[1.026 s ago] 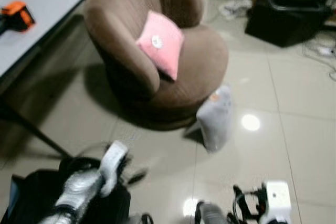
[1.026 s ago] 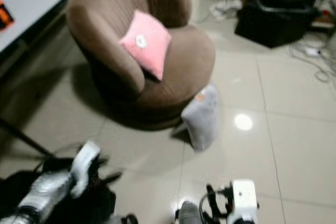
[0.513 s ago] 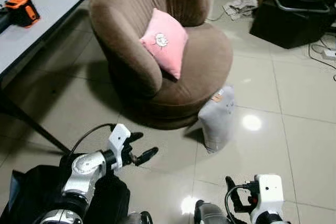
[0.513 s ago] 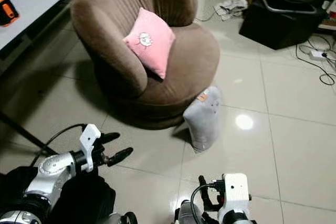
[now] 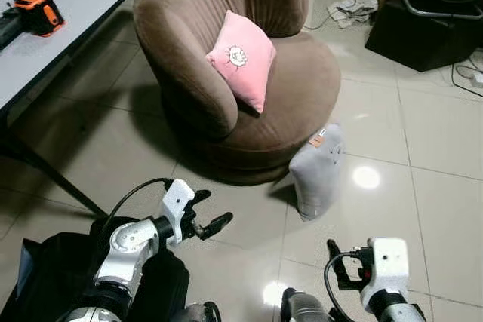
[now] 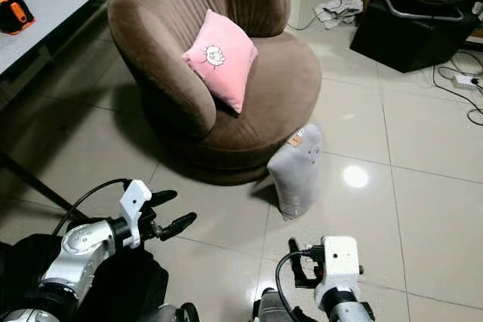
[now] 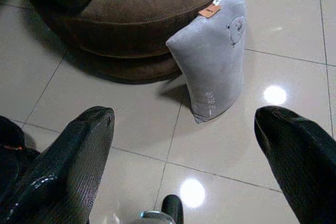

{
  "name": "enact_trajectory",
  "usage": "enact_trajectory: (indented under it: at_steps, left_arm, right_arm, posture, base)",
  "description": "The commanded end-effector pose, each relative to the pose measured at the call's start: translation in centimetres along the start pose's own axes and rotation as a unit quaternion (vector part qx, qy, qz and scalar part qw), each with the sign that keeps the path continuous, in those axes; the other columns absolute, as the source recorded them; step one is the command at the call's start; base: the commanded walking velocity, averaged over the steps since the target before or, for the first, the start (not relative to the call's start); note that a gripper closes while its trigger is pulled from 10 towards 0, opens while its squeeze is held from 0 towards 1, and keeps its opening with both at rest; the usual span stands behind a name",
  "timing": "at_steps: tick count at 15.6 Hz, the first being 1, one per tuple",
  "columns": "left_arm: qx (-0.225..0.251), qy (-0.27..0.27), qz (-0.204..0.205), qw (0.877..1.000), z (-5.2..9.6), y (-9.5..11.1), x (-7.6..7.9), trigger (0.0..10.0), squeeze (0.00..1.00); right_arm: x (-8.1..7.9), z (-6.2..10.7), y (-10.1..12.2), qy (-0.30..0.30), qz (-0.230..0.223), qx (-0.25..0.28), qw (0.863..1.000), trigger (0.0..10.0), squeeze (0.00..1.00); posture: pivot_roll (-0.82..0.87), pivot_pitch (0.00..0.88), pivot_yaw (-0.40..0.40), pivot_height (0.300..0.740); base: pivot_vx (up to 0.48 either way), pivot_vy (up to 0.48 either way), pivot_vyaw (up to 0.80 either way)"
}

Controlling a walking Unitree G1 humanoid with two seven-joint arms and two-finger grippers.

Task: Move the pillow to the sofa from floor

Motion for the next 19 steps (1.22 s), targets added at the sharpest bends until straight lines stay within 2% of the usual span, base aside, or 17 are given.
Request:
enact_trajectory:
  at_steps: [1,5,6,10,16,19]
  left_arm:
    - [-0.012,-0.006,-0.011,1.0,-0.1,-0.2,0.3,10.0,0.0]
    - [-0.013,-0.019,-0.022,0.999,-0.4,-0.1,0.9,10.0,0.0]
    - [-0.016,-0.031,-0.036,0.999,-0.8,0.0,1.6,10.0,0.0]
    - [-0.018,-0.051,-0.055,0.997,-1.2,0.2,2.8,10.0,0.0]
    - [-0.027,-0.07,-0.087,0.993,-1.5,0.5,3.9,10.0,0.0]
    - [-0.021,-0.073,-0.103,0.992,-2.2,1.2,5.5,10.0,0.0]
  right_arm:
    - [0.2,0.2,-0.8,0.0,-0.004,-0.014,1.0,10.0,0.0]
    - [0.1,0.1,-1.0,0.004,0.0,-0.018,1.0,10.0,0.0]
    - [0.1,0.1,-1.2,0.004,0.002,-0.02,1.0,10.0,0.0]
    - [0.2,0.0,-1.4,0.003,0.004,-0.023,1.0,10.0,0.0]
    - [-0.1,-0.2,-1.8,0.005,0.004,-0.028,1.0,10.0,0.0]
    - [-0.2,-0.4,-2.0,0.007,0.005,-0.029,1.0,10.0,0.0]
  posture:
    - [-0.25,0.158,0.051,0.74]
    - [-0.25,0.161,0.052,0.74]
    - [-0.26,0.162,0.053,0.74]
    - [-0.26,0.164,0.056,0.74]
    - [-0.26,0.166,0.062,0.74]
    - [-0.26,0.171,0.064,0.74]
  base:
    - [0.42,0.0,0.0]
    - [0.43,0.0,0.0]
    - [0.424,0.0,0.0]
    - [0.343,-0.326,0.0]
    - [0.0,-0.461,0.0]
    - [0.0,-0.48,0.0]
Point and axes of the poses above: a point about 5 cm out from each wrist's last joint towards the gripper, its own z axis pointing back from the gripper into the wrist, its own y axis along the axis of the wrist's last joint, x = y × z, the point moved 5 cm from there along -z, pointing out of the wrist towards the gripper, and after that the axes turned 9 degrees about z, right-handed, at the moved point
